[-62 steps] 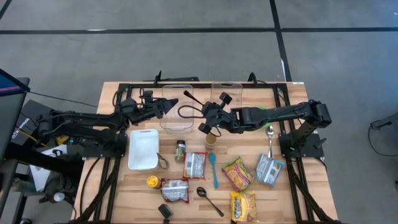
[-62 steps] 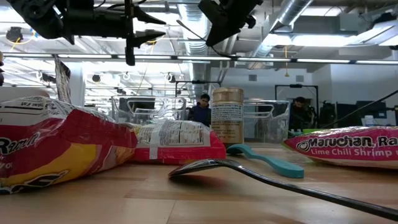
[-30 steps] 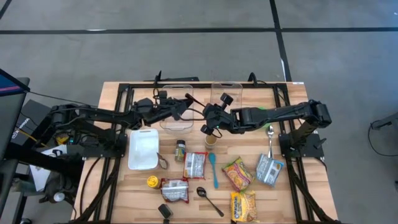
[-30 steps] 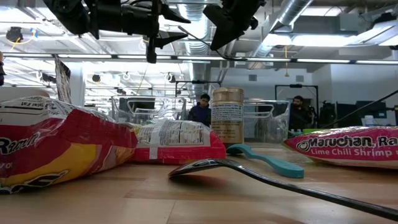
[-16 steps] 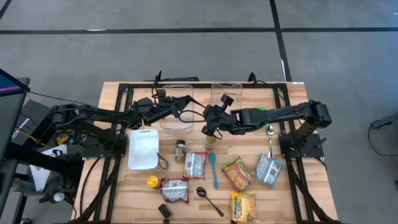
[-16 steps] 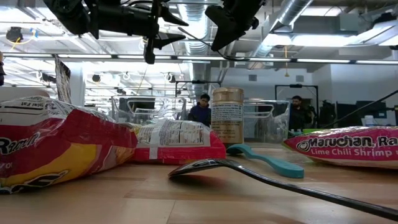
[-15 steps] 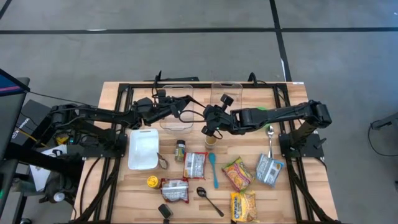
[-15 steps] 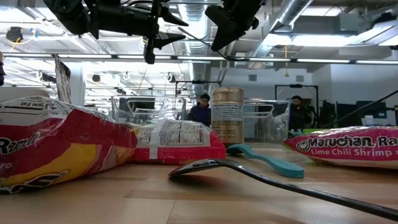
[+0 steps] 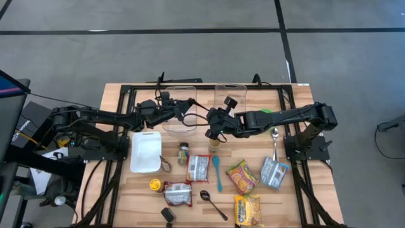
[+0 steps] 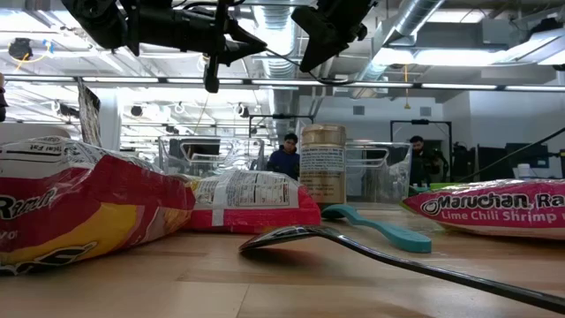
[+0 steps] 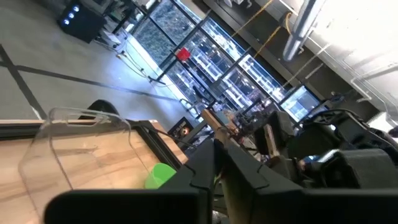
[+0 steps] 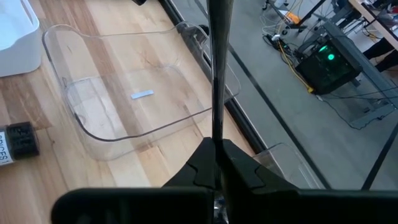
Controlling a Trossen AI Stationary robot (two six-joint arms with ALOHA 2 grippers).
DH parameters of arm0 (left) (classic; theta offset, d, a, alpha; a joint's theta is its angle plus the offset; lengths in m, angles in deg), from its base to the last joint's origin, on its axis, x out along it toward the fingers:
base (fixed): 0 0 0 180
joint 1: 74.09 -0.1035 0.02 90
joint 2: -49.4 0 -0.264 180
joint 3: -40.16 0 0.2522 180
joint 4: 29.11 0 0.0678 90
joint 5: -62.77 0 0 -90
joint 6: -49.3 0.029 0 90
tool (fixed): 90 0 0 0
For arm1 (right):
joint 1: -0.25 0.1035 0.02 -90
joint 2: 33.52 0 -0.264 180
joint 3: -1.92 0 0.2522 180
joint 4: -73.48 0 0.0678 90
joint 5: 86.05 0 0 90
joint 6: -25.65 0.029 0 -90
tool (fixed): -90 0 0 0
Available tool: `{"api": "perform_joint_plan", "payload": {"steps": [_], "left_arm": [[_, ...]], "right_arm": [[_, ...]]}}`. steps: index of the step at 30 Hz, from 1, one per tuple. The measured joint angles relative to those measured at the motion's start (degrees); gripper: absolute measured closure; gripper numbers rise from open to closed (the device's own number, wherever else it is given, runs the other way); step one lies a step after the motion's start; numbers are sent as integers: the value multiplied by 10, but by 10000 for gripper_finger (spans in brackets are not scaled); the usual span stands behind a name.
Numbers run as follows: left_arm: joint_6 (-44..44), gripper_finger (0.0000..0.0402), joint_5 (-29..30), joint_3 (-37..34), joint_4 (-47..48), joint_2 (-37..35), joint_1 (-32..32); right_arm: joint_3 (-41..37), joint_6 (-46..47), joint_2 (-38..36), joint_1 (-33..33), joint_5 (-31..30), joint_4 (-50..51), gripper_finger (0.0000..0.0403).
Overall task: Pick & Place Food Item
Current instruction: Put the top black spoon into the white bin
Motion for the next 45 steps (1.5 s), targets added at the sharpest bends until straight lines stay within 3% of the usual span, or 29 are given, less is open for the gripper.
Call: {"api": "perform_joint_plan", "payload": {"steps": [12,34,45], "left_arm": [[0,398,5,0,2,0,0],[0,399,5,0,1,0,0],[13,399,-28,-1,42,-30,0]], "right_arm": [[0,0,0,0,13,0,388],[0,0,-31,0,12,16,235],[0,1,-107,3,13,32,233]]}}
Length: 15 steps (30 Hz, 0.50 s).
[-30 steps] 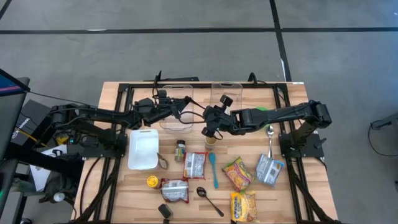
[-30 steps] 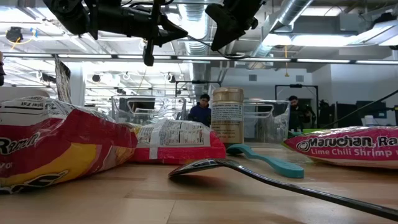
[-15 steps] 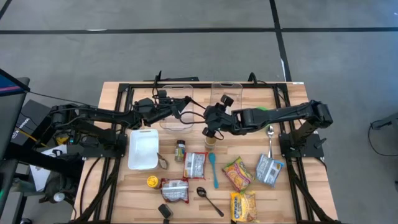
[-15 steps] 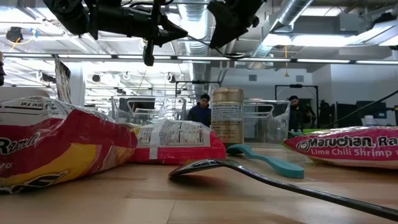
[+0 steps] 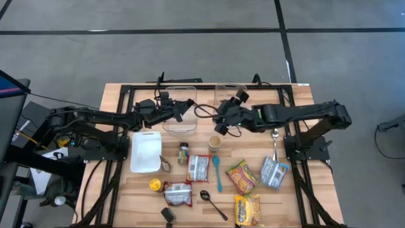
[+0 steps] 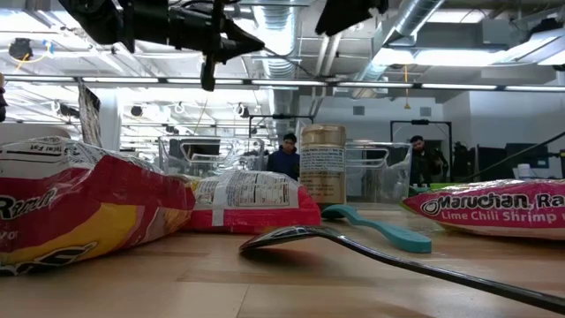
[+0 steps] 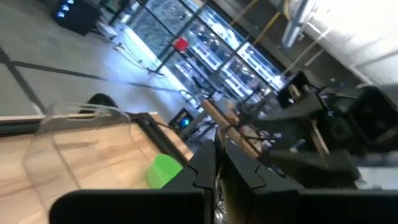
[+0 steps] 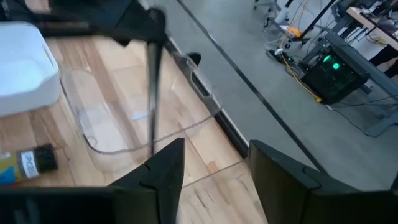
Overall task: Pick & Place Food Item
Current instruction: Put the top black spoon into the white bin
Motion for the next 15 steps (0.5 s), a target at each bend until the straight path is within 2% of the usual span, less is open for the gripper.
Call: {"api": "perform_joint_plan", "payload": {"steps": [8,15], "left_arm": [[33,400,-36,0,141,-98,0],[47,399,-57,0,280,-207,-2]], "right_arm": [[0,4,-46,-7,0,21,255],[0,4,-45,-34,7,27,286]]}}
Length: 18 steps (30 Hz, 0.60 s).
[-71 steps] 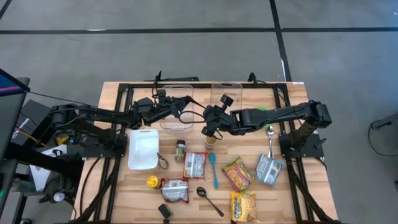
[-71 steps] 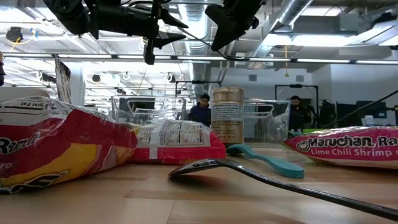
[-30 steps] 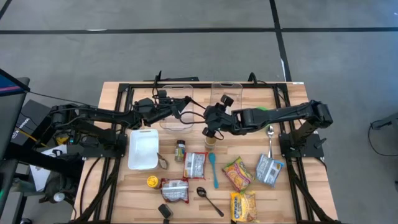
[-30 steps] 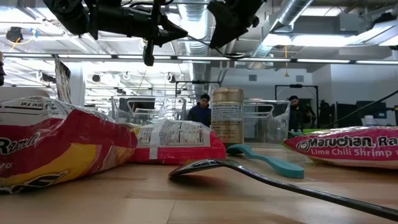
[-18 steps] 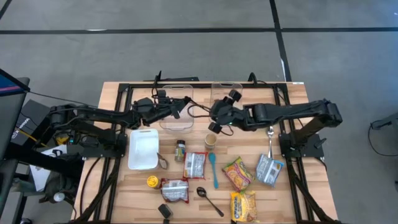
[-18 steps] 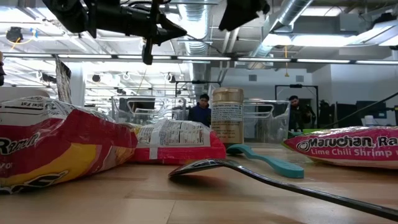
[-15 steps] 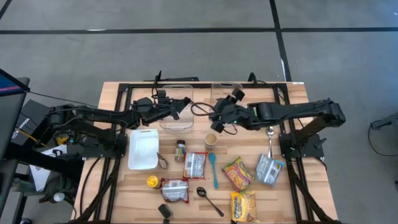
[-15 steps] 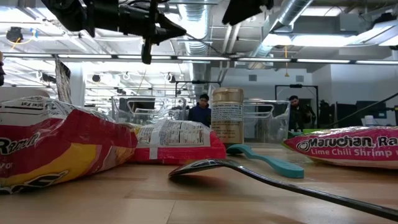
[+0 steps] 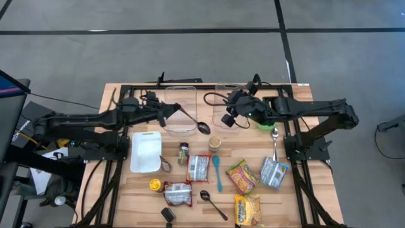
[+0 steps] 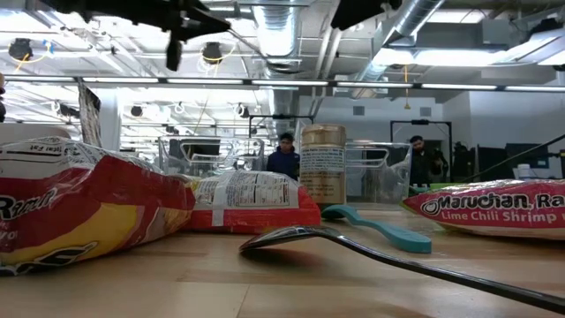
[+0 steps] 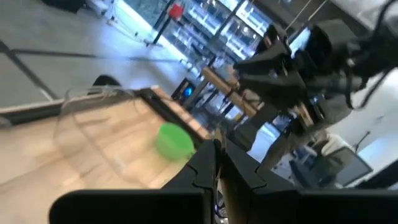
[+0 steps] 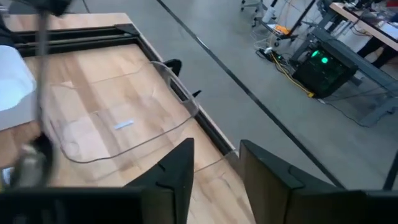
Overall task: Pick & Place Food Item
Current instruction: Put the top black spoon into the white bin
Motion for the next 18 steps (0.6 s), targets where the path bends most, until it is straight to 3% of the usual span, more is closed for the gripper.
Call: {"api": "perform_joint_plan", "payload": {"steps": [7,18], "left_arm": [[-2,399,-5,0,139,-103,0],[-66,399,-55,0,309,-196,0]], "right_arm": [[0,-3,6,-27,68,6,327],[0,-5,6,-35,69,8,369]]}}
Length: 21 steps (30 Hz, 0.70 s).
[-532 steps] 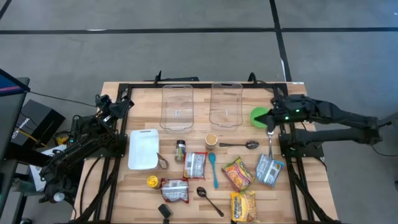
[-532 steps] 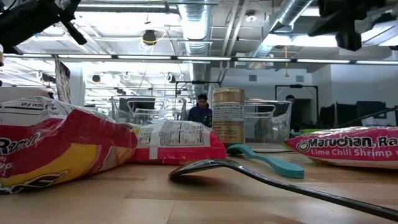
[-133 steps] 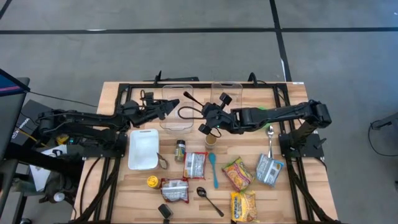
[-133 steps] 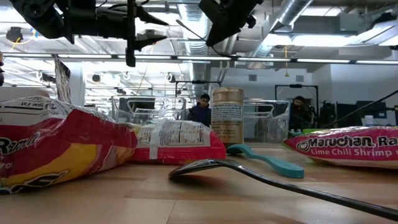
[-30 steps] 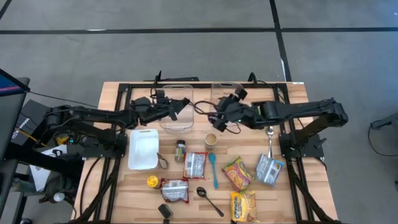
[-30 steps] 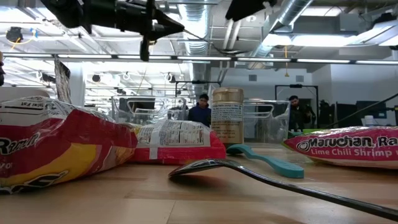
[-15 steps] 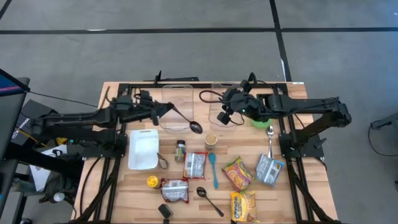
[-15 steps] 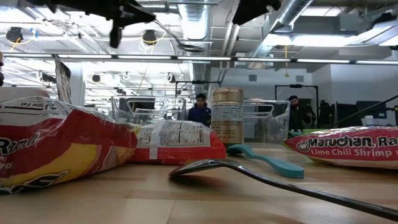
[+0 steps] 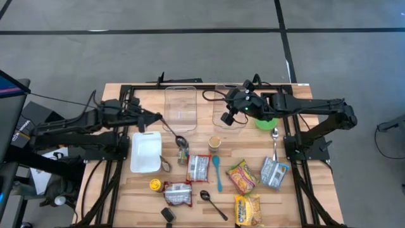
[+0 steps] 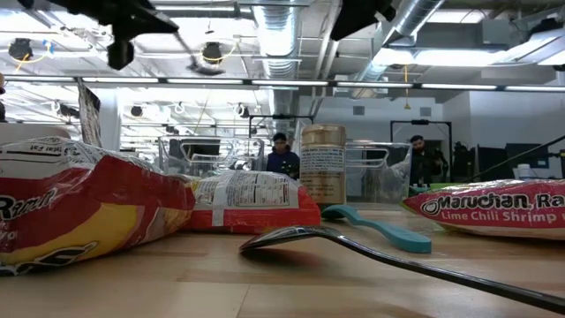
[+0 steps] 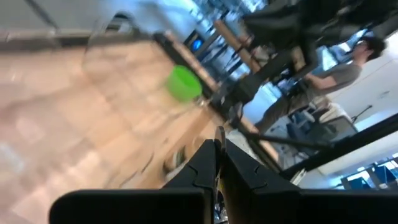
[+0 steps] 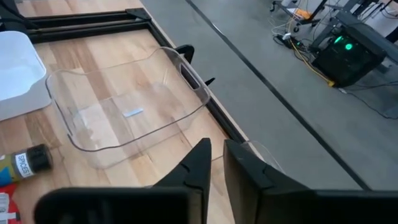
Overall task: Pick & Place Food Item
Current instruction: Put the top black spoon into the white bin
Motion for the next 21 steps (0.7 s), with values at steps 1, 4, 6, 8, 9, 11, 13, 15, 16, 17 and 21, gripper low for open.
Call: {"api": "perform_joint_plan", "payload": {"steps": [1,4,6,8,9,11,13,15,16,17,21], "left_arm": [[-7,399,-1,0,17,-3,0],[-26,398,-13,0,55,-9,0],[-43,398,-26,0,74,-10,0],[-56,398,-40,0,95,-10,0],[-61,398,-46,0,106,-10,0],[-67,397,-52,0,117,-10,0],[-81,397,-61,0,127,-10,0],[-93,399,-65,2,137,-15,0],[-95,399,-65,8,151,-17,0],[-96,399,-65,16,162,-17,0],[-95,399,-49,57,223,-18,0]], "right_arm": [[0,0,0,0,0,0,372],[0,-1,0,0,2,5,381],[0,-1,0,0,2,7,387],[0,-1,0,0,2,9,392],[0,-1,0,0,2,9,394],[0,-1,0,0,2,9,396],[0,-1,0,0,2,9,398],[0,-1,0,0,2,9,399],[0,-1,0,0,2,9,400],[0,-1,0,0,2,10,400],[0,-1,0,0,2,11,400]]}}
